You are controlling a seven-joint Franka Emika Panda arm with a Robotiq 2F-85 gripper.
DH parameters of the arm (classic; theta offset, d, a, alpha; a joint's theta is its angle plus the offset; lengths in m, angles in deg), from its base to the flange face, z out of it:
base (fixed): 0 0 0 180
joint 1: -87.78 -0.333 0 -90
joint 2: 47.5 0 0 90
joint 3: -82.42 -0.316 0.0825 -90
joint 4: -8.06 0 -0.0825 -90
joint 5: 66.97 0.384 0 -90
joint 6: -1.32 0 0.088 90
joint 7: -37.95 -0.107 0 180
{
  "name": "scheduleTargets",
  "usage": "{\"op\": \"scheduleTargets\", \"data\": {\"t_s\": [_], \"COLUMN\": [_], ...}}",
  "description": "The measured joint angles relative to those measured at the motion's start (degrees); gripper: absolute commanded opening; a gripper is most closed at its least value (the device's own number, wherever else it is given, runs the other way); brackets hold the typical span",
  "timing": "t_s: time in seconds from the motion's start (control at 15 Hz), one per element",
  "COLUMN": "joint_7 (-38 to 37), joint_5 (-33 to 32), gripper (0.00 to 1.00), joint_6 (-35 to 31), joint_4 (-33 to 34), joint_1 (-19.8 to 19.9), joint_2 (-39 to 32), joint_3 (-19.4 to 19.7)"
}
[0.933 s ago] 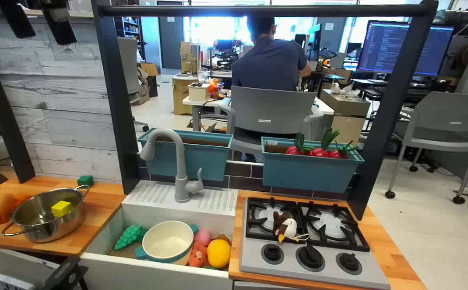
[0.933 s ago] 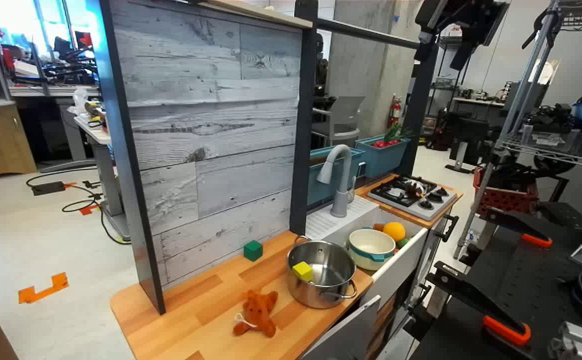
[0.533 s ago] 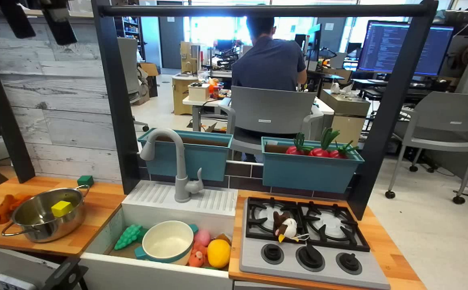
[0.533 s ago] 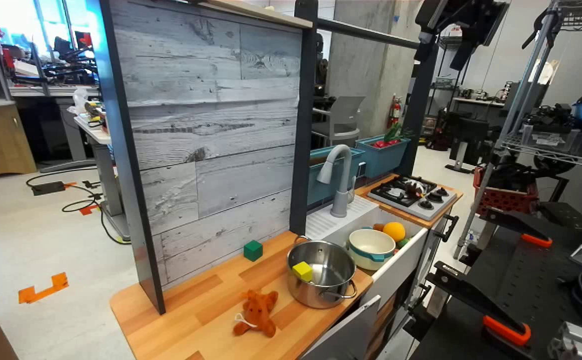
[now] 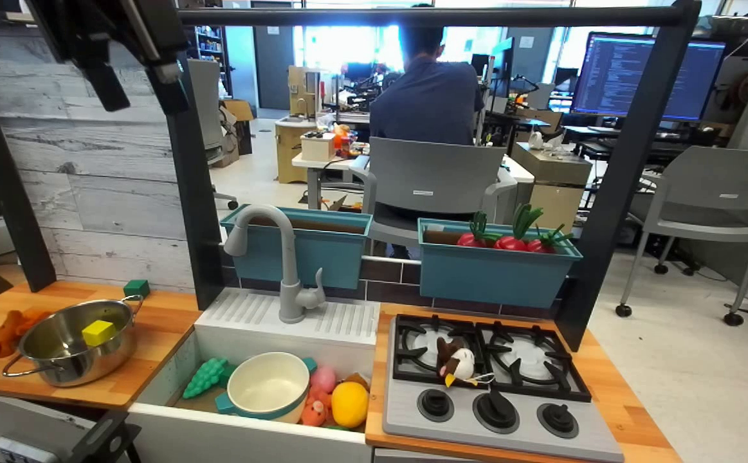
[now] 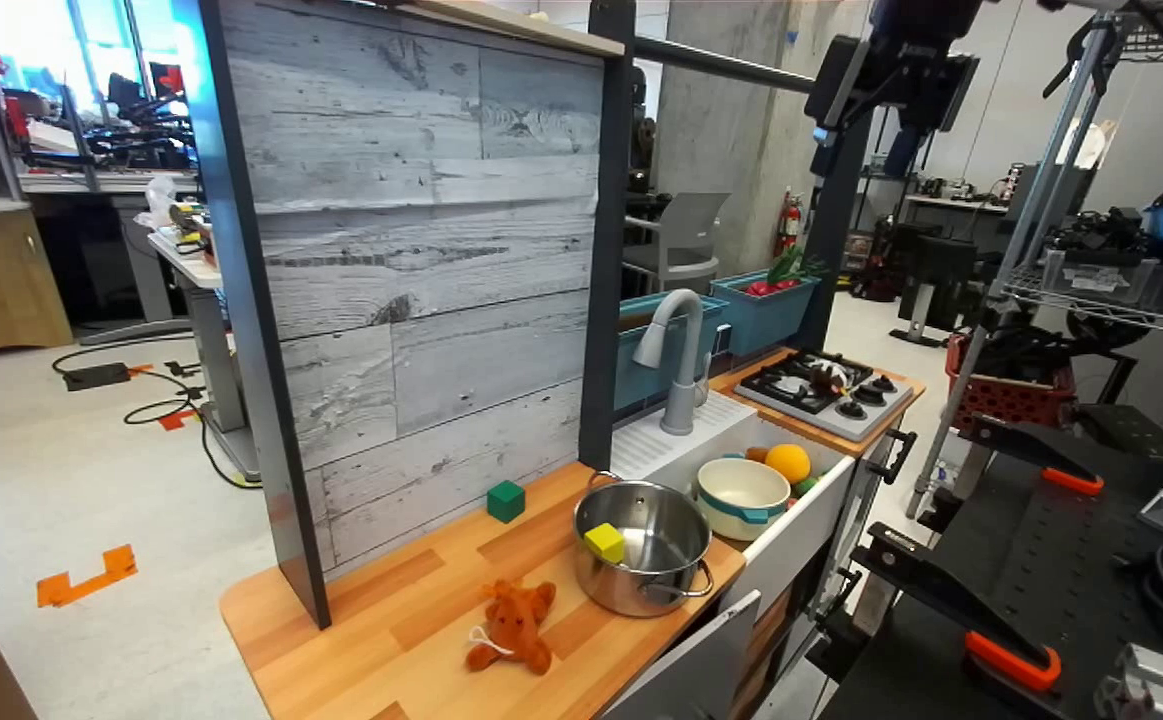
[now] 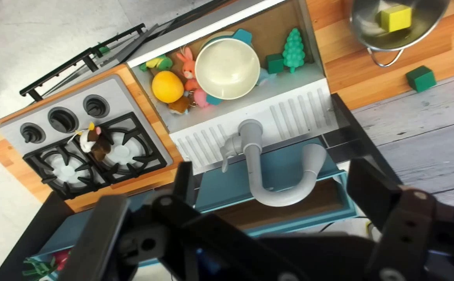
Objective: Remove the toy from the stove and put it on the base top on the left
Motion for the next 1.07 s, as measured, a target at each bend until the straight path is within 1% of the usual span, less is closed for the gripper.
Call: {"op": "scheduleTargets", "data": {"t_s": [0.2,0.27,0.4,0.53,0.8,1.07], "joint_7": [-3.92,-4.49,-4.61,-3.98,-1.21,0.15], "joint_5": [-6.77,-8.18,-8.68,-7.25,0.29,7.36], "gripper": [1.0,1.0,1.0,1.0,1.0,1.0], "joint_6": [-3.49,-4.68,-6.54,-6.8,-6.38,-3.42], "joint_4": [5.36,7.58,12.8,18.88,31.44,44.0], "joint_1": [0.77,0.66,0.14,-0.2,-0.01,2.31], "joint_2": [-9.27,-12.71,-19.92,-27.29,-41.61,-53.31], "joint_3": [2.4,3.72,6.56,8.63,11.19,12.66]}}
